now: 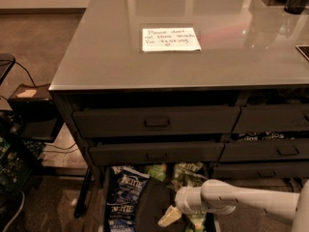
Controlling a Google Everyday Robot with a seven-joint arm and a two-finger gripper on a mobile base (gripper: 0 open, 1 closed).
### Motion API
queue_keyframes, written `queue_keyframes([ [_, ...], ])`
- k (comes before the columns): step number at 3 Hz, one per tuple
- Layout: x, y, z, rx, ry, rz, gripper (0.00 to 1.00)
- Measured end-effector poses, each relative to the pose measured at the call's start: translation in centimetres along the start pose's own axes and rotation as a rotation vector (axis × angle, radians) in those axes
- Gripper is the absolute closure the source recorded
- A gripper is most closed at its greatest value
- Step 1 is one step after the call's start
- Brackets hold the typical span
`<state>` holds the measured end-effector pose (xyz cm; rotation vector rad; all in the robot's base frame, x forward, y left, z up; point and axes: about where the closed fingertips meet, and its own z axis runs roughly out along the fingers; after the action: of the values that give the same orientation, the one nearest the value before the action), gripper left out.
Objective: Pick green rice chip bag from bottom drawer and place on counter
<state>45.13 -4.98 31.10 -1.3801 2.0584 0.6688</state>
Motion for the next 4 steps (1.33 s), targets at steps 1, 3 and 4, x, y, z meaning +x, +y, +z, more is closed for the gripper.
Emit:
queue_keyframes([
  [1,0.4,-0.8,1.4,0.056,-0.020,-0.001,0.00],
  [3,0.8,-6.6,7.2,0.236,-0.052,-0.004,0.00],
  [4,1.4,-9.9,9.3,0.310,-0.055,0.005,0.00],
])
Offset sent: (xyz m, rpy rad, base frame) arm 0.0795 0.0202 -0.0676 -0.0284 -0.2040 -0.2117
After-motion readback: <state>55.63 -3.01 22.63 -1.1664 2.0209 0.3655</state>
